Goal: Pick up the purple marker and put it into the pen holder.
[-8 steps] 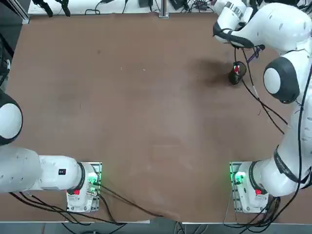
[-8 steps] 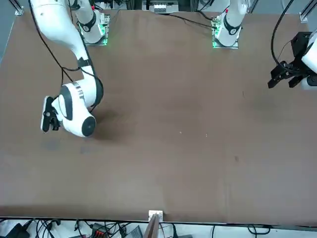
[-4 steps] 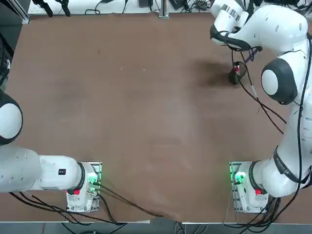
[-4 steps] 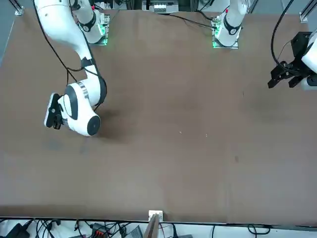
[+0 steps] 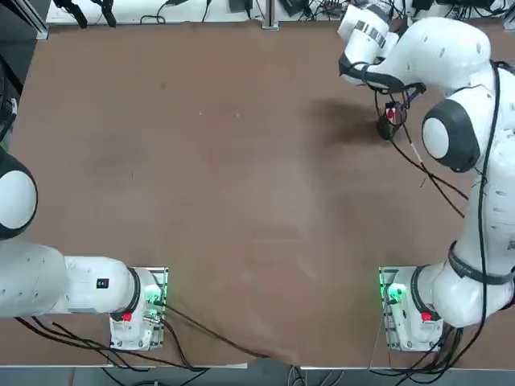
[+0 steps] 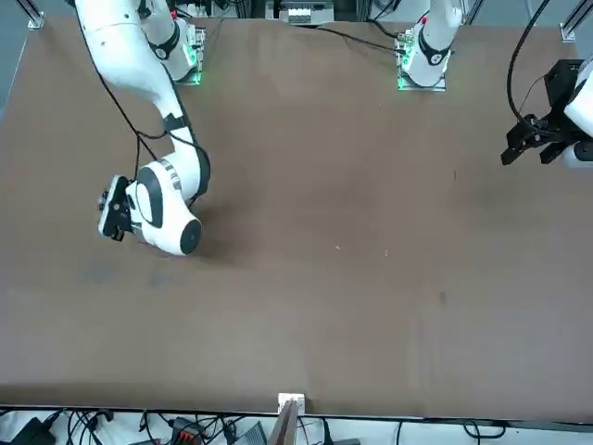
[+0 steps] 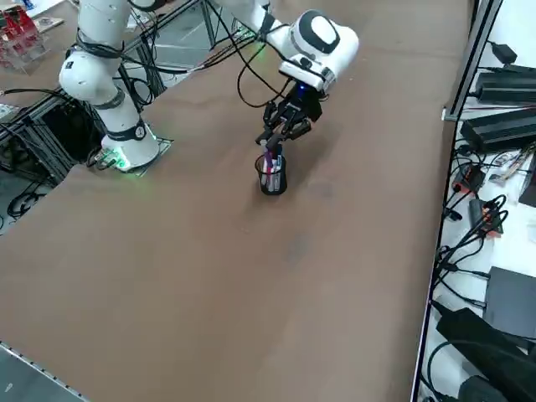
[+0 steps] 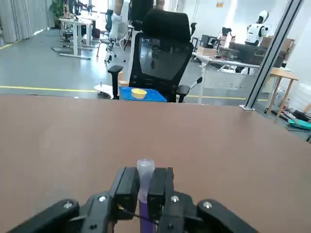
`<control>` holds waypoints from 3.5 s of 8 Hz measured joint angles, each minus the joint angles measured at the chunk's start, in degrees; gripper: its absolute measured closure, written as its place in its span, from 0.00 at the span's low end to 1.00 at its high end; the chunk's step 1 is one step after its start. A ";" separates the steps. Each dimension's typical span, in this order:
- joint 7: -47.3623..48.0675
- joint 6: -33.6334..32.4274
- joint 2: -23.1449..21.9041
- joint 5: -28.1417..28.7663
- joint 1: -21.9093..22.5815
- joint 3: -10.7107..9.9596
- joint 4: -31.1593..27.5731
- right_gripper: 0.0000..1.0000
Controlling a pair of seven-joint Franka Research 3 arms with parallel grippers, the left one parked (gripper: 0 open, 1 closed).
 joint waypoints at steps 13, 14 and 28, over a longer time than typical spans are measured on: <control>-40.27 1.64 -1.84 12.48 -4.59 -0.84 9.13 0.00; -49.45 2.65 -2.51 16.41 -7.28 -0.86 10.76 0.00; -130.13 21.98 -30.35 49.69 -20.82 2.07 -2.06 0.00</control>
